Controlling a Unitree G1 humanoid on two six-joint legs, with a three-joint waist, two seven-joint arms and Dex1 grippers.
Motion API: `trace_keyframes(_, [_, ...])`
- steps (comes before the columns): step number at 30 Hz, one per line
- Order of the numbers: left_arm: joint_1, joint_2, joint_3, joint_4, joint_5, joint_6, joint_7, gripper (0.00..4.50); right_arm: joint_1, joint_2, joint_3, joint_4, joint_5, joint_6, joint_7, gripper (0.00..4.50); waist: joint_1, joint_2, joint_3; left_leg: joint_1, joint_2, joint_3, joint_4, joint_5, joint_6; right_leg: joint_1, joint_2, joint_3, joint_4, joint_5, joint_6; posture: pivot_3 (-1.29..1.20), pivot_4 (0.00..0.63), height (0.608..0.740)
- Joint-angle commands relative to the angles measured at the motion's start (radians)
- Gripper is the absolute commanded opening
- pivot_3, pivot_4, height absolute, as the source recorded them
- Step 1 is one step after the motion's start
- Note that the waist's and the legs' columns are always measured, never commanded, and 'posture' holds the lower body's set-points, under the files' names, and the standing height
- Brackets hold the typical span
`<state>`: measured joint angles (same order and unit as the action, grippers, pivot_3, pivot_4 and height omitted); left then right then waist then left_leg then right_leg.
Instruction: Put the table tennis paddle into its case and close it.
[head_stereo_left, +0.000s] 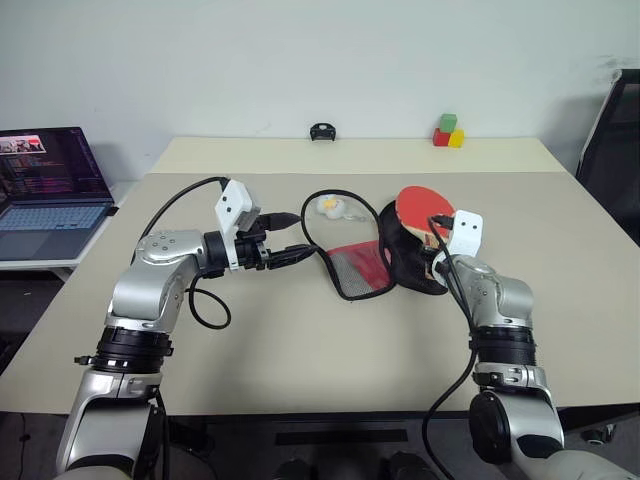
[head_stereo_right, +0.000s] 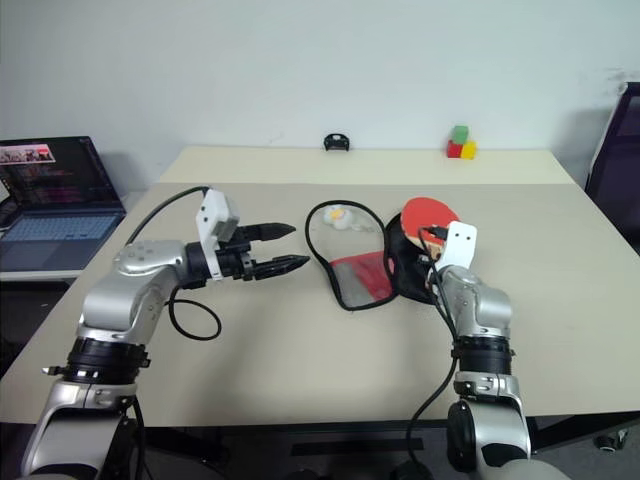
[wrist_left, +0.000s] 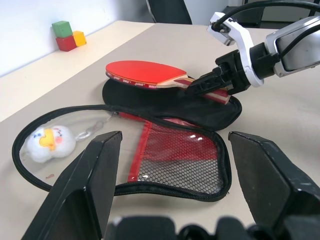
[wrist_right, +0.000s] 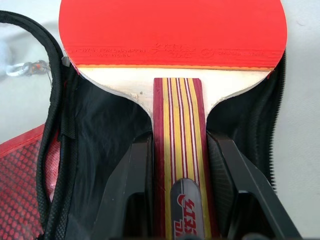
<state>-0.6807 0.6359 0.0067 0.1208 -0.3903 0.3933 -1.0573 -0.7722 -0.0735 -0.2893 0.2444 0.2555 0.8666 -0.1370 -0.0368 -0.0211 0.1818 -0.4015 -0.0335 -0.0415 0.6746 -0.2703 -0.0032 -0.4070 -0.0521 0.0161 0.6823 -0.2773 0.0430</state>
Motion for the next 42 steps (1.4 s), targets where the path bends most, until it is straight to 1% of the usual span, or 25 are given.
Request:
trace_keyframes(1, [-0.007, 0.015, 0.028, -0.047, -0.011, 0.001, 0.006, 3.74, -0.041, 0.004, 0.020, -0.016, 0.001, -0.028, 0.010, 1.13, 0.000, 0.000, 0.000, 0.000, 0.000, 0.000, 0.000, 0.000, 0.000, 0.000, 0.000, 0.000, 0.000, 0.000, 0.000, 0.00, 0.150, 0.740])
trace_keyframes(17, [-0.001, 0.009, 0.028, -0.053, -0.013, 0.001, 0.013, 3.74, 0.017, 0.026, 0.060, -0.089, 0.003, 0.031, 0.007, 1.13, -0.005, 0.000, 0.000, 0.000, 0.000, 0.000, -0.001, 0.000, 0.000, 0.000, 0.000, 0.000, 0.000, 0.000, 0.000, 0.00, 0.150, 0.740])
trace_keyframes(22, [-0.001, 0.008, 0.026, -0.052, -0.013, 0.002, 0.011, 3.74, 0.024, 0.013, 0.054, -0.074, -0.013, -0.005, -0.003, 1.13, -0.005, 0.000, 0.000, 0.000, 0.000, 0.000, -0.001, 0.000, 0.000, 0.000, 0.000, 0.000, 0.000, 0.000, 0.000, 0.00, 0.150, 0.740])
trace_keyframes(24, [-0.001, 0.008, 0.026, -0.054, -0.013, 0.003, 0.011, 3.74, 0.029, 0.006, 0.059, -0.073, -0.024, -0.016, -0.006, 1.87, -0.005, 0.000, 0.000, 0.000, 0.000, 0.000, -0.001, 0.000, 0.000, 0.000, 0.000, 0.000, -0.001, 0.000, 0.000, 0.00, 0.150, 0.740])
trace_keyframes(25, [0.000, 0.008, 0.026, -0.055, -0.014, 0.004, 0.012, 3.74, 0.031, 0.006, 0.060, -0.073, -0.025, -0.019, -0.006, 2.10, -0.005, 0.000, 0.000, 0.000, 0.000, 0.000, -0.001, 0.000, 0.000, 0.000, 0.000, 0.000, -0.001, 0.000, 0.000, 0.00, 0.150, 0.740])
trace_keyframes(29, [0.004, 0.009, 0.027, -0.061, -0.015, 0.007, 0.013, 3.74, 0.035, 0.010, 0.068, -0.073, -0.036, -0.029, -0.004, 3.44, -0.005, 0.000, 0.000, 0.000, 0.000, 0.000, -0.001, 0.000, 0.000, 0.000, 0.000, 0.000, 0.000, 0.000, 0.000, 0.00, 0.150, 0.740])
trace_keyframes(30, [0.004, 0.009, 0.027, -0.061, -0.015, 0.007, 0.014, 3.74, 0.034, 0.010, 0.070, -0.072, -0.041, -0.033, -0.003, 3.72, -0.005, 0.000, 0.000, 0.000, 0.000, 0.000, -0.001, 0.000, 0.000, 0.000, 0.000, 0.000, 0.000, 0.000, 0.000, 0.00, 0.150, 0.740])
trace_keyframes(31, [0.005, 0.009, 0.028, -0.061, -0.015, 0.007, 0.015, 3.74, 0.033, 0.010, 0.074, -0.071, -0.046, -0.037, -0.002, 4.17, -0.005, 0.000, 0.000, 0.000, 0.000, 0.000, -0.001, 0.000, 0.000, 0.000, 0.000, 0.000, 0.000, 0.000, 0.000, 0.00, 0.150, 0.740])
trace_keyframes(32, [0.006, 0.008, 0.028, -0.061, -0.015, 0.007, 0.016, 3.74, 0.032, 0.006, 0.085, -0.070, -0.052, -0.038, 0.005, 4.47, -0.005, 0.000, 0.000, 0.000, 0.000, 0.000, -0.001, 0.000, 0.000, 0.000, 0.000, 0.000, 0.000, 0.000, 0.000, 0.00, 0.150, 0.740])
trace_keyframes(35, [0.010, 0.008, 0.031, -0.063, -0.013, 0.007, 0.025, 3.74, 0.041, -0.005, 0.122, -0.113, -0.053, -0.037, 0.047, 4.47, -0.005, 0.000, 0.000, 0.000, 0.000, 0.000, -0.001, 0.000, 0.000, 0.000, 0.000, 0.000, 0.000, 0.000, 0.000, 0.00, 0.150, 0.740])
trace_keyframes(38, [0.021, 0.009, 0.039, -0.063, -0.008, 0.005, 0.046, 3.74, 0.063, -0.035, 0.166, -0.233, -0.007, 0.016, 0.144, 4.47, -0.005, 0.000, 0.000, 0.000, 0.000, 0.000, -0.002, 0.000, 0.000, 0.000, 0.000, 0.000, -0.001, 0.000, 0.000, 0.00, 0.150, 0.740])
trace_keyframes(40, [0.028, 0.011, 0.040, -0.052, 0.012, -0.005, 0.073, 3.74, 0.082, -0.088, 0.192, -0.320, 0.028, 0.048, 0.234, 4.47, -0.004, 0.000, 0.000, 0.000, 0.000, -0.001, -0.002, 0.000, 0.000, 0.000, 0.000, 0.000, -0.001, 0.000, 0.000, 0.00, 0.150, 0.740])
trace_keyframes(42, [0.028, 0.009, 0.041, -0.023, 0.038, -0.017, 0.110, 3.74, 0.100, -0.186, 0.229, -0.418, 0.079, 0.054, 0.383, 4.47, -0.002, 0.000, 0.000, 0.000, 0.000, -0.001, -0.002, 0.000, 0.000, 0.000, 0.000, 0.000, -0.001, 0.000, 0.000, 0.00, 0.150, 0.740])
